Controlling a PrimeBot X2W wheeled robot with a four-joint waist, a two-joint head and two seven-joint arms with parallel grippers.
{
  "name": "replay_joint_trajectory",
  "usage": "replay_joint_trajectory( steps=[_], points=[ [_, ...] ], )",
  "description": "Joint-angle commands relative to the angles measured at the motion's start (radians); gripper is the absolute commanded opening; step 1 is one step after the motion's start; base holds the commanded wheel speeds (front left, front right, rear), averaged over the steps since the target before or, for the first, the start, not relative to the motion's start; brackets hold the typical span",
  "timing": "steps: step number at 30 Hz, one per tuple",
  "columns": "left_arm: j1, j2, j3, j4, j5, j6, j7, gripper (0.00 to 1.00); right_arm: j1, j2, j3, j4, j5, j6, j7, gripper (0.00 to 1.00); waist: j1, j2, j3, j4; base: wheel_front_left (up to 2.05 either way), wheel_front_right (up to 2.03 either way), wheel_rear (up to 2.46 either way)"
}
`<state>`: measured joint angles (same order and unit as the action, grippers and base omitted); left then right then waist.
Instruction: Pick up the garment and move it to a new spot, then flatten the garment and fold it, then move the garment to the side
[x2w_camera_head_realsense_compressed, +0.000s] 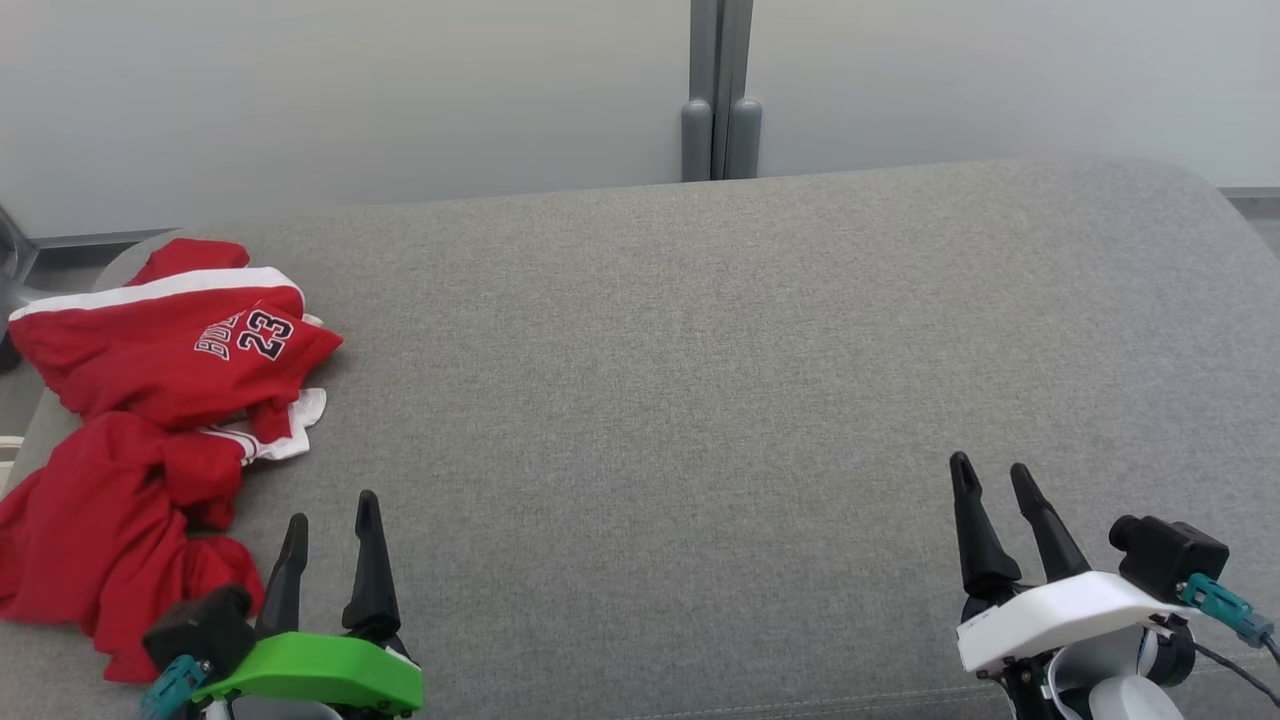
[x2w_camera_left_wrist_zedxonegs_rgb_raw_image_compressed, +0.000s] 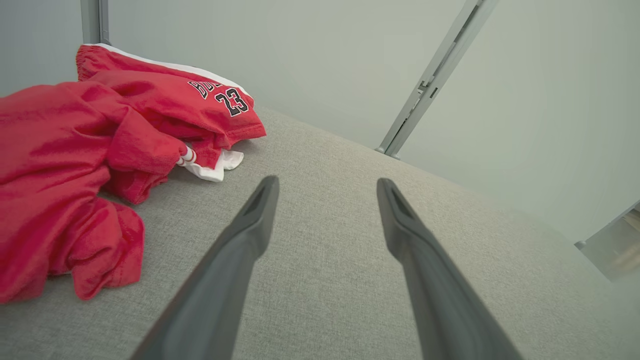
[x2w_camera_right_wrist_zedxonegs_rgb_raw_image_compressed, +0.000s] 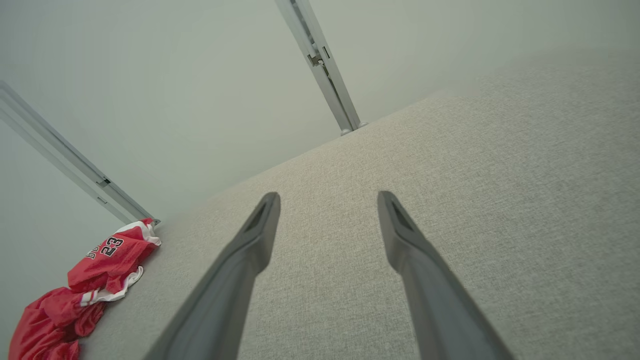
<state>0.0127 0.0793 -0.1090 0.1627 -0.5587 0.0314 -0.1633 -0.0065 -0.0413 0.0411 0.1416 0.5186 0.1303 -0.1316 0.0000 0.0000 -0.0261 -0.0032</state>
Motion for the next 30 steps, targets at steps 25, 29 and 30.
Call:
replay_joint_trajectory(
  steps=[25,29,30],
  points=[
    [0.026,0.022,-0.011,-0.014,0.203,0.036,-0.027,1.0,-0.034,-0.009,0.049,0.014,-0.26,0.0,-0.073,1.0,0.0,0.0,-0.011,-0.003,0.0,0.0,0.0],
    [0.034,0.023,-0.013,-0.016,0.225,0.043,-0.026,1.0,-0.034,-0.009,0.056,0.019,-0.288,0.0,-0.083,1.0,0.0,0.0,-0.012,-0.004,0.0,0.0,0.0],
    [0.035,0.022,-0.013,-0.016,0.231,0.043,-0.027,1.0,-0.034,-0.009,0.057,0.022,-0.292,0.0,-0.086,1.0,0.0,0.0,-0.012,-0.004,0.0,0.0,0.0]
  ],
)
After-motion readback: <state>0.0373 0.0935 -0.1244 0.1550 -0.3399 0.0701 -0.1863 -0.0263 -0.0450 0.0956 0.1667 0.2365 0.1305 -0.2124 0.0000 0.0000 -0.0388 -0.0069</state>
